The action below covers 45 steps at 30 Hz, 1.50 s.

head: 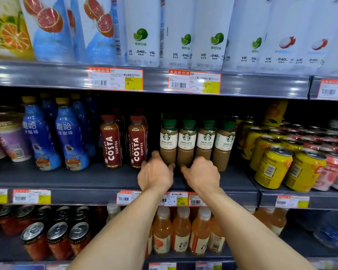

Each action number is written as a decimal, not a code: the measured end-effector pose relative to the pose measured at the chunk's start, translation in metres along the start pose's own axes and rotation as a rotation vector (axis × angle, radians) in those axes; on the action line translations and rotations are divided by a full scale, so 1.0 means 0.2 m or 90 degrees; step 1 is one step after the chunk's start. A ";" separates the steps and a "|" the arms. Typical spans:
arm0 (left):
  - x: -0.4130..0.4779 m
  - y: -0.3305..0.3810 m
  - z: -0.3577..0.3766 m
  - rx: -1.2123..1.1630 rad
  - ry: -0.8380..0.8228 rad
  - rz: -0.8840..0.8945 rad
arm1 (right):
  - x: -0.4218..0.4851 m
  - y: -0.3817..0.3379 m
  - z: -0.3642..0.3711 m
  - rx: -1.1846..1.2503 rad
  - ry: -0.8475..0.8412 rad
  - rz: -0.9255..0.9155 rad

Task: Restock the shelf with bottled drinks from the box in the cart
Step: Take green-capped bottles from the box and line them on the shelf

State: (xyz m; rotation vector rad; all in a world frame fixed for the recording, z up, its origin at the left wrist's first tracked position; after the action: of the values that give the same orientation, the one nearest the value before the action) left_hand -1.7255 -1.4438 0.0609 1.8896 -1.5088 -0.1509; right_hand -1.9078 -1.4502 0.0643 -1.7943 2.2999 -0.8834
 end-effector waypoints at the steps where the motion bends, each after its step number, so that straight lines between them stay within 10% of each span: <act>1: 0.00 0.00 0.00 -0.001 0.003 -0.002 | -0.01 0.00 -0.01 0.006 0.002 -0.002; 10: 0.00 0.00 0.00 0.017 0.009 0.005 | -0.01 0.38 -0.27 0.074 0.115 -0.014; 17: 0.00 0.01 0.01 0.039 0.018 0.013 | 0.22 0.52 -0.25 0.095 0.009 -0.003; 37: 0.00 0.02 0.01 0.053 0.007 0.012 | 0.32 0.37 -0.35 0.497 -0.034 -0.148; 45: 0.00 0.02 0.01 0.038 0.013 0.018 | 0.52 0.13 -0.53 0.426 -0.085 -0.175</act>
State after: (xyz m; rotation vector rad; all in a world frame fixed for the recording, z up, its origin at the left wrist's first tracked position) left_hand -1.7298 -1.4440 0.0617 1.9110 -1.5412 -0.0745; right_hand -2.0055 -1.5012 0.1676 -1.7829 1.4370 -1.3206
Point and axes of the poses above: each hand's wrist, its own x-axis towards the middle knuckle, its own z-axis out of the palm, y = z × x, the point moved 9 cm from there along x, towards the middle knuckle, and after that the axes turned 2 degrees about z, right-handed, at the moved point
